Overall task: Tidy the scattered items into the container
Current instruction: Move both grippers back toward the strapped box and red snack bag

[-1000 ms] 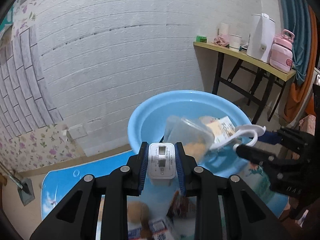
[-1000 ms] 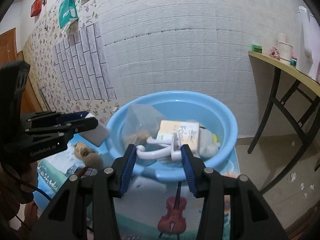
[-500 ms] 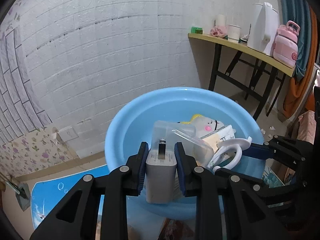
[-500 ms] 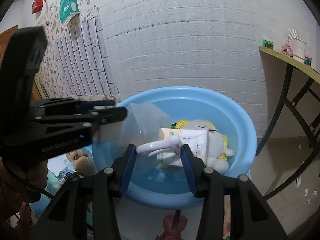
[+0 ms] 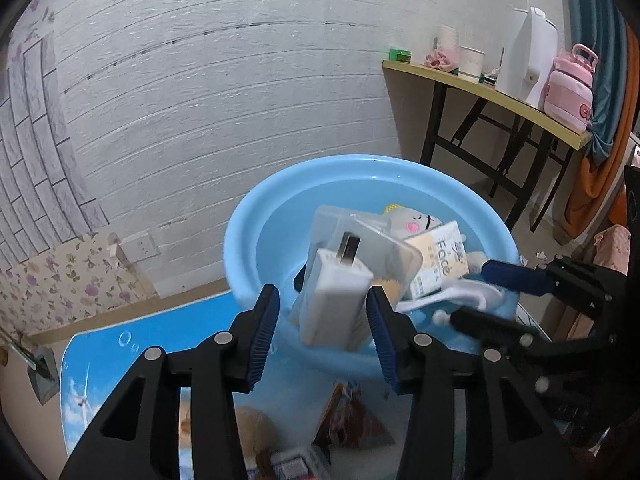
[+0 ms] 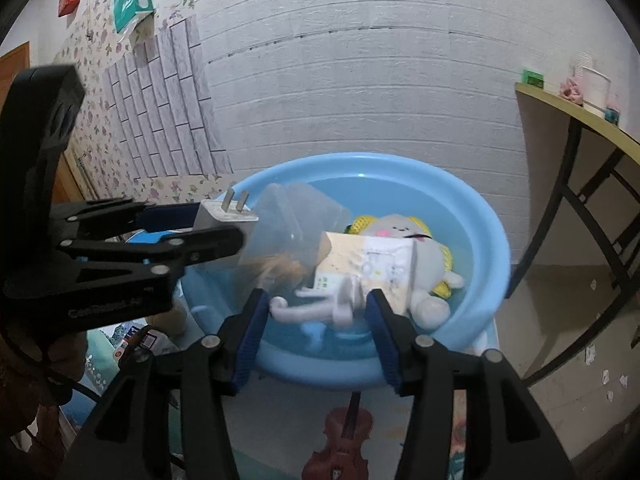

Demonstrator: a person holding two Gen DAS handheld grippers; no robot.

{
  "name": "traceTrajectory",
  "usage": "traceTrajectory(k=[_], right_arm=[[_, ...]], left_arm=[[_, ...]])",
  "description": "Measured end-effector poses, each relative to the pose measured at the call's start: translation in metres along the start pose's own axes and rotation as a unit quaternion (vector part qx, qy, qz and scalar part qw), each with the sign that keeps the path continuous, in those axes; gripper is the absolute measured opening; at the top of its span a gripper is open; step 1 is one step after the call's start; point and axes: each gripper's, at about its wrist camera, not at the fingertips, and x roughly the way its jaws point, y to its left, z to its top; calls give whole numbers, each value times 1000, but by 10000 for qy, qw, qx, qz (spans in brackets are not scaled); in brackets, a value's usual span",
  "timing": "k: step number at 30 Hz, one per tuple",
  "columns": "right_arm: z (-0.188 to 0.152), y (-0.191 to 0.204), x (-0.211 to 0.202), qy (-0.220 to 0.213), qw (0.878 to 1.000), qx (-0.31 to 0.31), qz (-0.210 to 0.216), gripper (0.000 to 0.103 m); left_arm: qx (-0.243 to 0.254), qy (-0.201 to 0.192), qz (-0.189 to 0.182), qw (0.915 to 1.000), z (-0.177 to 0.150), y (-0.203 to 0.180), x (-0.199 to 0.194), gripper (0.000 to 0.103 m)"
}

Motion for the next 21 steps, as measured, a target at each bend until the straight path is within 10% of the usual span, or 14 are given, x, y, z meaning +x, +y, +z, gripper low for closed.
traceTrajectory(k=[11, 21], right_arm=[[-13, 8, -29, -73, 9996, 62, -283, 53], [-51, 39, -10, 716, 9971, 255, -28, 55]], left_arm=[[-343, 82, 338, 9988, -48, 24, -38, 60], [-504, 359, 707, 9956, -106, 44, -69, 76]])
